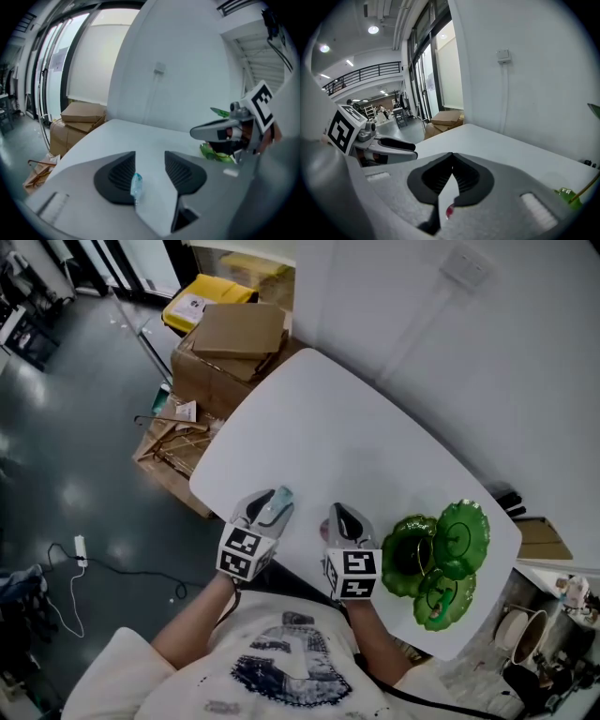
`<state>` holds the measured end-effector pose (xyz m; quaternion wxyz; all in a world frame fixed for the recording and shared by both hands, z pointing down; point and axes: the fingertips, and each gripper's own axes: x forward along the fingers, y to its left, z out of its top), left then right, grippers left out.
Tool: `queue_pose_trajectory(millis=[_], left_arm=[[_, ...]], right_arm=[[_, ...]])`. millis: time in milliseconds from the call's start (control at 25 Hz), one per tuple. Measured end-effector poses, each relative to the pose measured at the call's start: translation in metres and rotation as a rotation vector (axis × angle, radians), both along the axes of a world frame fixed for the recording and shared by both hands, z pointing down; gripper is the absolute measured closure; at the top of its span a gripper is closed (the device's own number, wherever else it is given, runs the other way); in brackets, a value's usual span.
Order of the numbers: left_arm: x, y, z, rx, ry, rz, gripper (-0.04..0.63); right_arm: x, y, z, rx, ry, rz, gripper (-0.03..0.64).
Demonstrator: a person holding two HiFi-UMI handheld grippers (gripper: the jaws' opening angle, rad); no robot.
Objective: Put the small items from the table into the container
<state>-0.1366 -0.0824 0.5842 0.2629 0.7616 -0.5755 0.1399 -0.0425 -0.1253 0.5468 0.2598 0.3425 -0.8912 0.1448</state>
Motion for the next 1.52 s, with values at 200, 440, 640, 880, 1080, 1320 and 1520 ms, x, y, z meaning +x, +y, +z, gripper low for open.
queue_pose_trajectory(millis=[200, 440, 640, 880, 1080, 1320, 1520], left_arm=[[0.006, -0.003, 0.021, -0.053, 0.040, -0.019, 0.348], [0.006, -0.005, 0.047, -0.104, 0.013, -0.039, 0.308], [0.005, -0.007, 0.073, -0.162, -0.006, -0.047, 0.307], [0.000, -0.012, 0.101, -0.222, -0.024, -0.056, 0.307], [-0.005, -0.016, 0.119, -0.261, -0.031, -0.061, 0.308], [-0.006, -0.016, 0.132, -0.290, -0.039, -0.057, 0.310], [-0.008, -0.018, 0.133, -0.284, -0.047, -0.057, 0.336]], right_arm=[[0.004, -0.002, 0.011, -0.021, 0.002, -0.021, 0.615], [-0.003, -0.008, 0.026, -0.044, 0.001, -0.043, 0.615], [-0.011, -0.009, 0.043, -0.081, 0.011, -0.066, 0.616], [-0.016, -0.013, 0.059, -0.121, 0.022, -0.073, 0.616], [-0.014, -0.020, 0.068, -0.138, 0.037, -0.068, 0.616], [-0.010, -0.025, 0.076, -0.150, 0.049, -0.061, 0.616], [-0.011, -0.026, 0.076, -0.154, 0.053, -0.060, 0.615]])
